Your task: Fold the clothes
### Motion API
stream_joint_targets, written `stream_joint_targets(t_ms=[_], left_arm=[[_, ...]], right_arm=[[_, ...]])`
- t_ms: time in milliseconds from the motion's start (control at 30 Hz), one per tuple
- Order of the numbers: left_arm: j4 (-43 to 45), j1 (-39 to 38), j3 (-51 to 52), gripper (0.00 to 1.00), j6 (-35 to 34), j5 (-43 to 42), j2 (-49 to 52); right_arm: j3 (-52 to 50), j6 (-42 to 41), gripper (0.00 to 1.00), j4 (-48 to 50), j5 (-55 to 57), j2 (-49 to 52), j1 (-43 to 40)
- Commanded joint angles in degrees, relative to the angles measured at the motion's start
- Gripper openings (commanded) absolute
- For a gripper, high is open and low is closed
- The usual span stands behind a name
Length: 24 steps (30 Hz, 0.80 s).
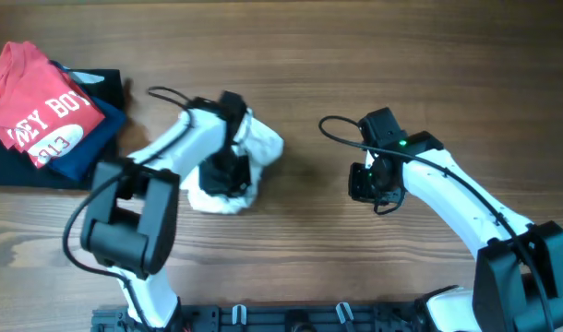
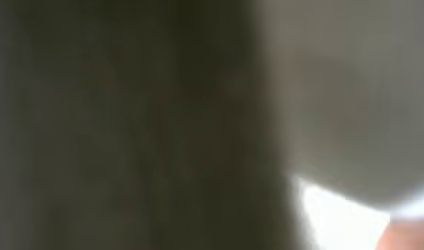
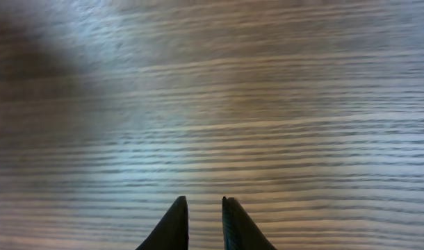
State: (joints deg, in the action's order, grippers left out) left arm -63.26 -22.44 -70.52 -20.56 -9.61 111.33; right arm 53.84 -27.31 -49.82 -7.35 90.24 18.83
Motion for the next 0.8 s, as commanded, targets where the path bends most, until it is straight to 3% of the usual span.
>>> stream_joint_targets(t_ms=[0, 67, 200, 267, 300, 367, 567, 767], left_arm=[[0.28, -6.69, 2.36, 0.04, -2.78, -3.67, 0.76], [0.66, -7.45, 2.36, 0.08, -4.61, 0.07, -2.1], [1.68, -5.44, 2.36, 0.37, -4.02, 2.1, -10.05], [2.6, -4.48, 2.34, 0.47, -3.69, 2.23, -13.97], [3.39, -4.11, 2.34, 0.61, -3.58, 2.25, -15.98], [6.54, -3.3, 2.36, 1.0, -1.84, 2.34, -20.44], [17.53, -0.81, 2.36, 0.99, 6.34, 2.69, -21.11], [19.78, 4.46, 2.36, 0.8, 6.82, 2.62, -14.1]], right_arm=[[-0.11, 2.12, 0.17, 0.02, 2.03, -0.57, -2.51], [-0.09, 3.54, 0.18, 0.33, 2.05, -0.57, -3.15], [-0.07, 3.96, 0.18, 1.14, 1.92, -0.57, -3.5], [-0.07, 3.98, 0.18, 1.16, 1.97, -0.57, -3.5], [-0.07, 3.98, 0.18, 1.16, 1.99, -0.57, -3.5], [-0.09, 3.98, 0.18, 1.11, 1.97, -0.57, -3.5], [-0.09, 3.91, 0.18, 1.07, 1.73, -0.57, -3.48], [-0.09, 3.89, 0.18, 0.94, 1.38, -0.57, -3.48]])
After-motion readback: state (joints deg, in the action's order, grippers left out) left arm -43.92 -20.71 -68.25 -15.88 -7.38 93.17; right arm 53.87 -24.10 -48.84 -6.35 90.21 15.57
